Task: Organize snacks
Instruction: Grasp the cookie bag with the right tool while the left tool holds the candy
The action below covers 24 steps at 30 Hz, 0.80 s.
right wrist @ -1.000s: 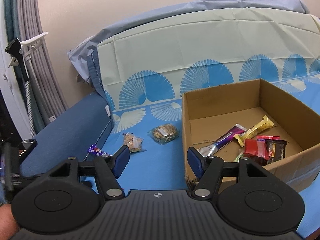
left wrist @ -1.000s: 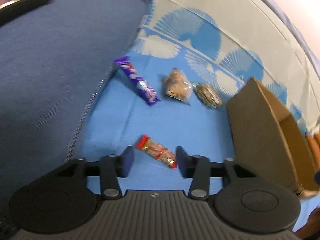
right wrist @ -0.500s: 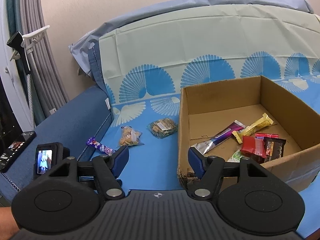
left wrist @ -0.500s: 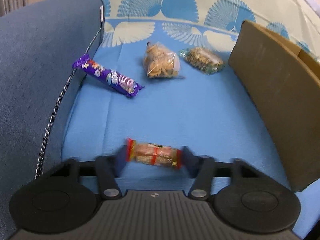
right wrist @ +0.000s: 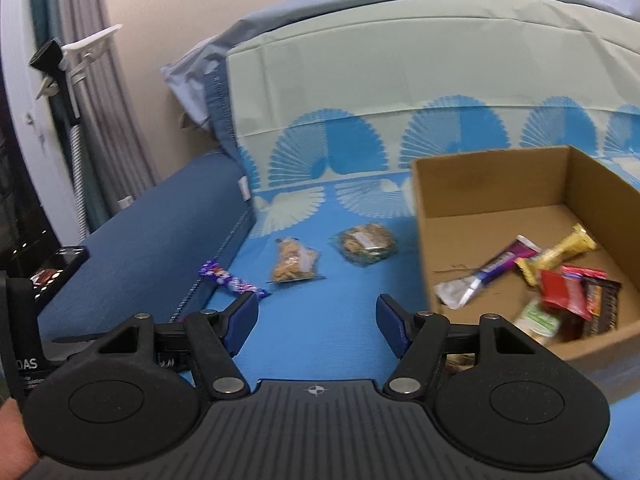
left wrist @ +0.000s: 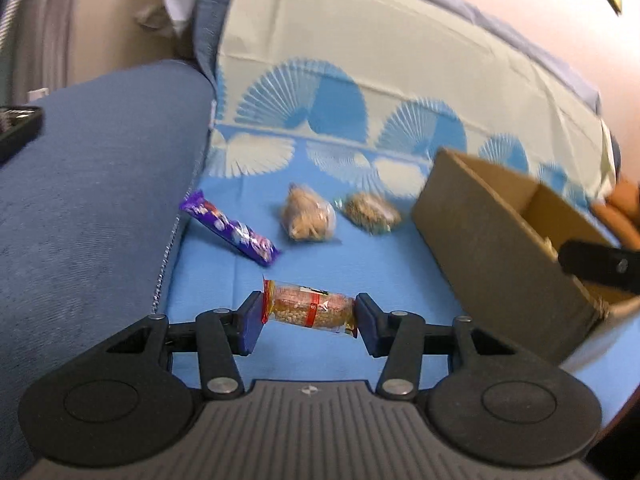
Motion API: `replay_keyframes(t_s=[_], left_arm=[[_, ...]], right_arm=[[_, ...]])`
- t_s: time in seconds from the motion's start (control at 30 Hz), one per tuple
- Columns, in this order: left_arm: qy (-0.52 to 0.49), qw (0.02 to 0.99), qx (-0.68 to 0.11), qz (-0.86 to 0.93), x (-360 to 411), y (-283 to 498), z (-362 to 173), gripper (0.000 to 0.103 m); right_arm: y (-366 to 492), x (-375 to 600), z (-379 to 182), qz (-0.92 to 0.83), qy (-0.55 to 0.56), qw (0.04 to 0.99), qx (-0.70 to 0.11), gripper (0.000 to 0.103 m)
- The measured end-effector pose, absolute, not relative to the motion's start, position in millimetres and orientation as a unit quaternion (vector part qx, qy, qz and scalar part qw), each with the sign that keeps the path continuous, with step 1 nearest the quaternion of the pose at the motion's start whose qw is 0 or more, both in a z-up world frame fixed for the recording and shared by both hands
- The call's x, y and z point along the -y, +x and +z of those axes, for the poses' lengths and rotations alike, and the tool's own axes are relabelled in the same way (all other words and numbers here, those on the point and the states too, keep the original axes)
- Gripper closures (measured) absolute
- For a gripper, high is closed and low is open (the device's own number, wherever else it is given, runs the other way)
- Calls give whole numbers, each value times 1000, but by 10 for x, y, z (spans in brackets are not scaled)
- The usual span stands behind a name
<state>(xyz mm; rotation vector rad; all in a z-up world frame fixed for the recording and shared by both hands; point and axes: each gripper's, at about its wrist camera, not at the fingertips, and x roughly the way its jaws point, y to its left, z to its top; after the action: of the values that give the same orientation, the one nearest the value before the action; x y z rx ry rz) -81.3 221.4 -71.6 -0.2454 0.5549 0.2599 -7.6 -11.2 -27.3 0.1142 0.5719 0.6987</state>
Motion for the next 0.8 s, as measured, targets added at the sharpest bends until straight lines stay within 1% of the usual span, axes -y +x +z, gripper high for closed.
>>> replay_keyframes(t_s=[0.13, 0.27, 0.4, 0.5, 0.57, 0.8], left_arm=[[-109, 952, -252, 133, -2170, -824, -690, 49], [-113, 954, -240, 141, -2181, -845, -679, 49], [-130, 953, -231, 148, -2257, -875, -692, 49], [-141, 951, -229, 153, -2314, -889, -712, 49], [-143, 951, -226, 155, -2330, -909, -713, 49], [-145, 952, -222, 154, -2348, -933, -717, 49]], right_arm=[[21, -89, -198, 350, 45, 890, -288, 36], [292, -464, -105, 352, 23, 894, -276, 36], [778, -1003, -197, 349, 10, 883, -312, 36], [1117, -1369, -363, 341, -2, 877, -338, 31], [1311, -1569, -502, 330, -15, 876, -350, 22], [1767, -1980, -986, 312, -35, 859, -405, 16]])
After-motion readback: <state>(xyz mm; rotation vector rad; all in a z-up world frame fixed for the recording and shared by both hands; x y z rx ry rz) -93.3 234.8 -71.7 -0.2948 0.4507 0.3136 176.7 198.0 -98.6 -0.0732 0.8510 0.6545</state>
